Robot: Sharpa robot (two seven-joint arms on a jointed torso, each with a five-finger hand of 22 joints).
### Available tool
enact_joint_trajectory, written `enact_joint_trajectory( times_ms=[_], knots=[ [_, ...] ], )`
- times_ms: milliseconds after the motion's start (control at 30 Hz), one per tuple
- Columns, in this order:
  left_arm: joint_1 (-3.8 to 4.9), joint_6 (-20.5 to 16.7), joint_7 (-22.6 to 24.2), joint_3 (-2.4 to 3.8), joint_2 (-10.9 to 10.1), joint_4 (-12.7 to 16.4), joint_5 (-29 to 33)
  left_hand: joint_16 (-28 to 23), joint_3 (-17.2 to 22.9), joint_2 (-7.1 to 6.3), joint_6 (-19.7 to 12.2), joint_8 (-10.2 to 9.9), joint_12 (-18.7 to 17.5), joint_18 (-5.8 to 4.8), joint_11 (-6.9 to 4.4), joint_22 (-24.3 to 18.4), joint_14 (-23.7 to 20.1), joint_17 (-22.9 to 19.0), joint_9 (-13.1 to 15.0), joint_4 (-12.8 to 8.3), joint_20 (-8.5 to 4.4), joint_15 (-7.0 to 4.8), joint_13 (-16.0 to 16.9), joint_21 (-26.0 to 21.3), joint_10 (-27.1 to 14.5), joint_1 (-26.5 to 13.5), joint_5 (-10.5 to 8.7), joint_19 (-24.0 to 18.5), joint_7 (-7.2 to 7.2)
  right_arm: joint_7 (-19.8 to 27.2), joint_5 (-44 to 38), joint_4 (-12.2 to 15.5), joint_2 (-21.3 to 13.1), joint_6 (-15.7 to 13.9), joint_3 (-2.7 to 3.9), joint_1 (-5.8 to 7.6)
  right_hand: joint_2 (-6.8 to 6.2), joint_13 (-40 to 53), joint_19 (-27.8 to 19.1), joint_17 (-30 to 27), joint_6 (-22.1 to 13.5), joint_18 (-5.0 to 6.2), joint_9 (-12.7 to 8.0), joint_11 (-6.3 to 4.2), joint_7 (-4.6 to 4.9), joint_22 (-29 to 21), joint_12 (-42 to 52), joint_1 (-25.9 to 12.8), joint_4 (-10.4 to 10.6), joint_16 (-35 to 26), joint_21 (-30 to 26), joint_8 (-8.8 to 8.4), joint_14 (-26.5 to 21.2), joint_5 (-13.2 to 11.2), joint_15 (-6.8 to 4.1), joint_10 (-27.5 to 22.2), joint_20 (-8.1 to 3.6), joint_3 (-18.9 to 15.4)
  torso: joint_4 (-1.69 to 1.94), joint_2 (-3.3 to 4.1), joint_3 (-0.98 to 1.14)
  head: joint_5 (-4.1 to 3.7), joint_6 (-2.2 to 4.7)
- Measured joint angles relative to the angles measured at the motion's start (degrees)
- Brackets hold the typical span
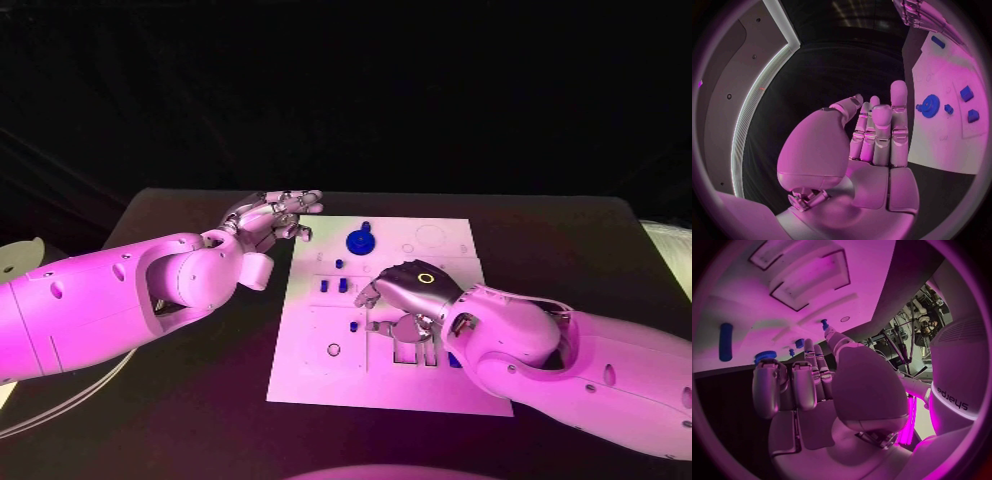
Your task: Assemble the parts on the task board
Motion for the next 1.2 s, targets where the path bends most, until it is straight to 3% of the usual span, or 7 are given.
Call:
enact_joint_trajectory(
  times_ms=[167, 200, 267, 433, 733, 933, 1200],
  knots=[
    [0.00, 0.1, -0.1, 0.00, -0.1, 0.0, 0.0, 0.0, 0.0, 0.00, 0.0, 0.0, 0.0, 0.00, 0.00, 0.0, 0.0, 0.0, 0.0, 0.0, 0.00, 0.00, 0.0, 0.0, 0.0, 0.0, 0.00, 0.0, 0.00, -0.5, 0.4, 1.6, -3.9, -0.3, 0.66, 1.86, 0.17, -0.1, 0.0, -0.2, 0.2, 0.37, 0.0, -0.20, -0.20, -0.4, 0.2, 0.2, -0.1, -0.2, -0.4, 0.00, 0.0, 0.0, 0.00, 0.2, 0.00, -0.4, -0.05, -0.03, -0.02, -0.42, 0.16],
    [0.00, 0.1, -0.1, 0.00, -0.1, 0.1, 0.0, 0.0, 0.0, 0.00, 0.0, 0.0, 0.0, 0.00, 0.00, 0.0, 0.0, 0.0, 0.0, 0.0, 0.00, 0.00, 0.0, 0.0, 0.0, 0.0, 0.00, 0.0, 0.00, -0.6, 0.6, 1.7, -4.9, -0.1, 0.79, 2.57, -0.38, -0.2, 0.0, -0.3, 0.2, 0.91, 0.0, -0.20, -0.20, -0.8, 0.2, -0.3, -0.1, -0.2, -0.7, 0.00, 0.0, 0.0, 0.00, 0.2, 0.04, -1.1, -0.08, -0.03, -0.03, -0.56, 0.21],
    [0.00, 0.1, -0.1, 0.00, -0.2, 0.2, 0.0, 0.0, 0.0, 0.00, 0.0, 0.2, 0.0, 0.00, 0.20, 0.0, -0.2, -0.1, 0.0, 0.0, 0.00, 0.19, 0.0, 0.0, -0.2, 0.0, 0.00, 0.0, 0.00, -0.9, 0.9, 1.4, -6.3, 0.3, 0.98, 3.54, -1.71, -0.2, -0.3, -0.5, 0.2, 0.91, -0.1, 0.13, -0.21, -1.6, 0.2, -0.5, 0.1, -0.4, -1.4, 0.00, 0.0, 0.3, 0.00, -0.5, 0.31, -2.9, -0.08, -0.04, -0.05, -0.82, 0.31],
    [0.00, 0.2, -0.1, 0.00, -0.3, 0.6, 0.0, 0.0, 0.0, 0.00, 0.0, 0.2, 0.0, 0.00, 0.21, 0.0, -0.2, -0.1, 0.0, 0.0, 0.00, 0.19, 0.0, 0.0, -0.2, 0.0, 0.00, 0.0, 0.00, -1.5, 1.6, 0.3, -8.3, 1.8, 1.07, 4.54, -2.10, -0.2, -1.1, -1.5, -0.2, 0.90, -0.1, 0.36, -0.22, -3.0, 0.2, -0.1, 0.3, -1.2, -2.7, 0.00, 0.0, 0.9, 0.00, -2.0, 0.40, -6.3, -0.08, -0.05, -0.09, -1.15, 0.57],
    [0.00, 0.2, -0.1, 0.00, -0.4, 0.7, 0.0, 0.0, -0.1, 0.00, 0.0, 0.2, 0.2, 0.00, 0.21, -0.1, -0.2, -0.1, 0.0, -0.2, 0.00, 0.20, 0.0, -0.2, -0.2, 0.0, 0.00, 0.0, 0.00, -1.4, 2.5, -1.3, -8.8, 4.2, 1.05, 4.92, -0.11, -0.2, -2.0, -3.9, -0.4, 1.80, -0.1, 0.71, -0.43, -5.0, 0.6, 2.4, 0.4, -2.9, -4.4, 0.00, 0.0, 0.9, 0.40, -2.8, 0.50, -7.4, -0.05, -0.02, -0.07, -0.96, 0.65],
    [0.00, 0.2, -0.1, 0.00, -0.4, 0.7, 0.0, 0.0, -0.1, 0.00, 0.0, 0.2, 0.2, 0.00, 0.21, -0.1, -0.2, -0.1, 0.0, -0.2, 0.00, 0.20, 0.0, -0.2, -0.2, 0.0, 0.00, 0.0, 0.00, -1.3, 2.7, -2.2, -7.9, 5.3, 1.00, 4.85, 0.90, -0.2, -1.9, -4.2, 0.1, 1.80, -0.1, -0.32, -0.97, -5.0, 1.3, 3.4, 0.6, -2.9, -4.4, 0.00, -0.2, 0.5, 0.13, -1.7, 0.45, -7.1, -0.03, -0.01, -0.08, -1.01, 0.75],
    [0.00, 0.2, -0.1, -0.01, -0.5, 0.8, 0.0, 0.0, -0.1, 0.00, 0.0, 0.2, 0.2, 0.00, 0.21, 0.0, -0.2, -0.1, 0.0, -0.2, 0.00, 0.20, 0.0, -0.2, -0.2, 0.0, 0.00, 0.0, 0.00, -1.3, 2.9, -3.2, -7.3, 6.9, 0.95, 4.74, 2.59, -0.2, -1.3, -4.0, 3.1, 1.80, 0.3, -1.12, -1.36, -4.7, 2.0, 5.1, 0.8, -2.9, -4.4, 0.30, 0.1, 0.5, -0.56, 2.0, -0.55, -3.4, 0.01, 0.02, -0.08, -1.08, 0.74]
  ],
)
